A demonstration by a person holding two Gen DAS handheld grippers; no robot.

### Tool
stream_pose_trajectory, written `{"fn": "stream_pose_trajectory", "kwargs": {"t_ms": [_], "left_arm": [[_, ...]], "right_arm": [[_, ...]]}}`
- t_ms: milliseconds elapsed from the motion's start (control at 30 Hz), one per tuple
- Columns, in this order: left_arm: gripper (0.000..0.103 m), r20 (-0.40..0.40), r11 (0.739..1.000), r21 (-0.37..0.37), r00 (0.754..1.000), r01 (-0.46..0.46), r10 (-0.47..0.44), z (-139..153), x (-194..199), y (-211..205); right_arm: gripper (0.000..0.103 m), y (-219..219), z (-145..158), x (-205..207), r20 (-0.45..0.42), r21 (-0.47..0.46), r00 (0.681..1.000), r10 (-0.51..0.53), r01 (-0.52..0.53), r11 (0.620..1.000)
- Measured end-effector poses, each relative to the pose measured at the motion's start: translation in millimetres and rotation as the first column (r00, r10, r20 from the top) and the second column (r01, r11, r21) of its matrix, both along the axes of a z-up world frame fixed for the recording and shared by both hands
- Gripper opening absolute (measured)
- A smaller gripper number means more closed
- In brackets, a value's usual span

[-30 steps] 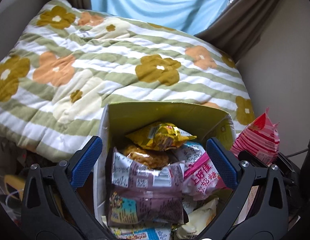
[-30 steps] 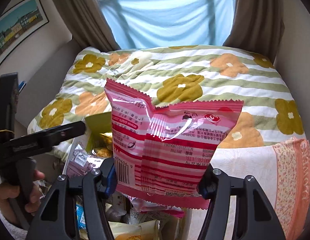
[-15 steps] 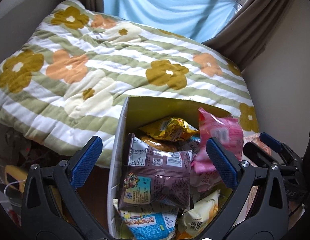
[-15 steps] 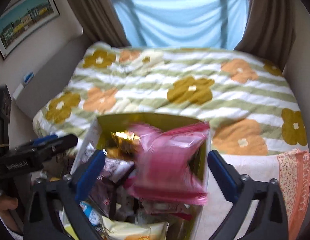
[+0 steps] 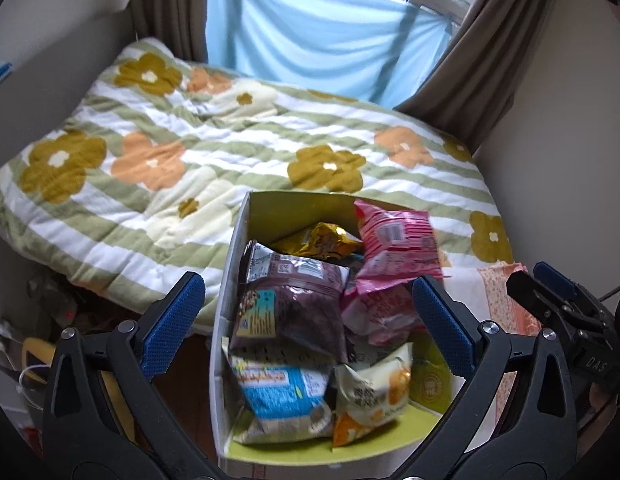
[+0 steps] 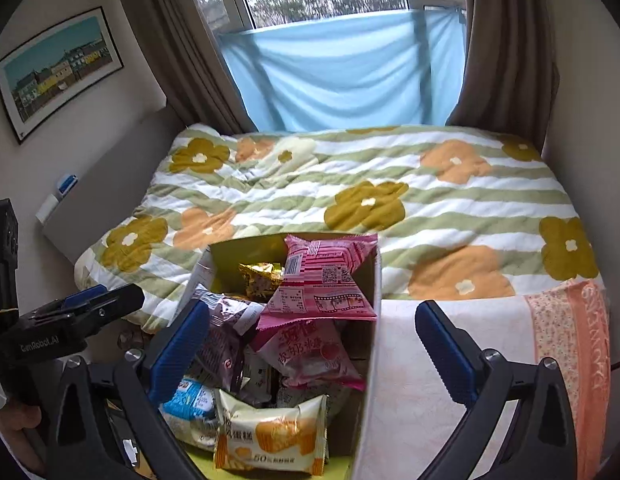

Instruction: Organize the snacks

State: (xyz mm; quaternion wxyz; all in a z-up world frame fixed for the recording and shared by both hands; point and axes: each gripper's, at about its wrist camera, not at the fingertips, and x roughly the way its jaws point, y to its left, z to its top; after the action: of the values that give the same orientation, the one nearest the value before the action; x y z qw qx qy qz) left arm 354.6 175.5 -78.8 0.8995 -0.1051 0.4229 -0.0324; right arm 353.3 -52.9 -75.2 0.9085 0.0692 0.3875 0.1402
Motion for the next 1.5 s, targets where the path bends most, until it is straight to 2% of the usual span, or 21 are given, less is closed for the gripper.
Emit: {"fn": "stream_pose_trajectory", "kwargs": {"t_ms": [233,400,500,633,767,967,1500], "left_arm": [[0.103,0.177,0.998,0.060,0.984,-0.011,0.000,62.9,-102.2,-51.5],[0.103,0.335,0.996,0.083,0.942,-0.012,-0.017,97.5,-185.4,-93.8],[0.103,0.387,0.991,0.134,0.922,-0.030,-0.024,108.0,-228.2,-116.2],[0.103,0.395,0.986,0.166,0.918,-0.027,-0.042,108.4,-268.1,-134.4],[0.103,0.378,0.988,0.156,0.924,-0.006,-0.054,103.1,-290.9,-140.5],[0.103,0.374,0.983,0.179,0.926,-0.029,-0.041,95.9,-310.1,-144.2],[0.103,0.359,0.983,0.181,0.932,-0.014,-0.053,99.2,-302.4,-143.0]], "right_arm": [[0.102,-47.8,51.8,-81.2,0.143,-0.030,0.989,-0.024,0.029,0.999],[0.102,-86.7,80.5,-159.1,0.241,-0.090,0.968,-0.074,0.099,0.991],[0.102,-103.4,87.4,-202.5,0.271,-0.133,0.956,-0.110,0.150,0.980],[0.102,-120.1,89.1,-249.1,0.300,-0.154,0.944,-0.140,0.192,0.969],[0.102,-126.0,83.1,-279.0,0.306,-0.176,0.936,-0.174,0.235,0.956],[0.102,-129.9,71.9,-295.8,0.270,-0.135,0.936,-0.227,0.270,0.953],[0.102,-119.1,73.2,-300.0,0.297,-0.136,0.924,-0.243,0.293,0.946]]}}
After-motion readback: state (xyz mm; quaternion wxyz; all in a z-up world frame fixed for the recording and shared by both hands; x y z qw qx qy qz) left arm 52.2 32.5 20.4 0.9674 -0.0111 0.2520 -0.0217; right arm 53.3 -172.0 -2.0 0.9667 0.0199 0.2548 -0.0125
